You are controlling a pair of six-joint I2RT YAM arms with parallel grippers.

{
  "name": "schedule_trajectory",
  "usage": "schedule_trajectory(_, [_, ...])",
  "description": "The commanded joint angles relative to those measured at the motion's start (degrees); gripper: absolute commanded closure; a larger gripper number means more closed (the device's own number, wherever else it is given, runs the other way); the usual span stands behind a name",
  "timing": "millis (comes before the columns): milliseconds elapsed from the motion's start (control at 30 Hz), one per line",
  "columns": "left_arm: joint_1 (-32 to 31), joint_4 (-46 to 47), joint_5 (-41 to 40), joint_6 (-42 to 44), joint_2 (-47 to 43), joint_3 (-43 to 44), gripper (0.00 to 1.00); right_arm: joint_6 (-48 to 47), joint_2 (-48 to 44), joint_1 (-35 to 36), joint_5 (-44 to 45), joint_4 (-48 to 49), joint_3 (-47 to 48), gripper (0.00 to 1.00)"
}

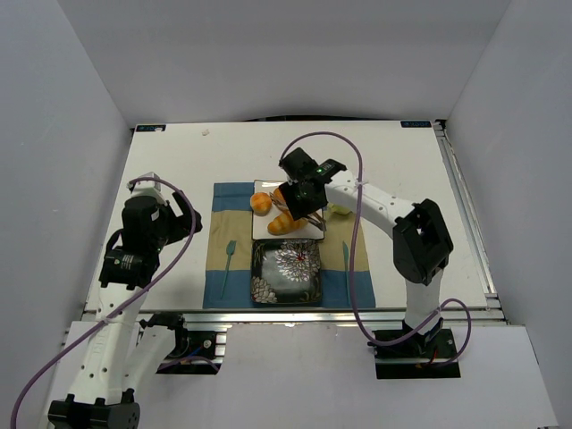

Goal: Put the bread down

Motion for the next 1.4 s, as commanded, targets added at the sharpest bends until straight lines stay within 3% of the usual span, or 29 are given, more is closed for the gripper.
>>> schedule_trajectory(0, [-0.2, 0.7, -0.7, 0.7, -0.2, 0.0, 0.02, -0.9, -0.2, 0.0, -1.7, 1.1, 1.5, 0.43])
schedule_trajectory(467, [-0.2, 0.7, -0.6, 0.8, -0.6, -0.3, 0.02, 0.7, -2.1, 0.0, -0.3, 0.2, 2.5, 0.55])
schedule_trajectory(933, [-0.2, 1.4, -0.1, 0.1, -0.8, -0.6, 0.02, 2.4, -7.3, 0.0, 0.9, -5.6, 14.9, 0.58])
schedule_trajectory(1033, [-0.2, 1.9, 0.0, 0.1, -0.6, -0.5, 0.02, 2.8, -12.8, 0.1, -0.8, -5.9, 11.1, 0.58])
schedule_trajectory(1200, [-0.2, 2.7, 0.3, 0.1, 0.7, 0.6, 0.02, 4.2, -24.4, 3.6, -1.8, -4.0, -4.7, 0.59])
schedule_trajectory(1367, [-0.2, 3.6, 0.6, -0.4, -0.5, 0.3, 0.02, 8.8, -31.6, 13.6, 0.5, -6.2, -12.2, 0.58])
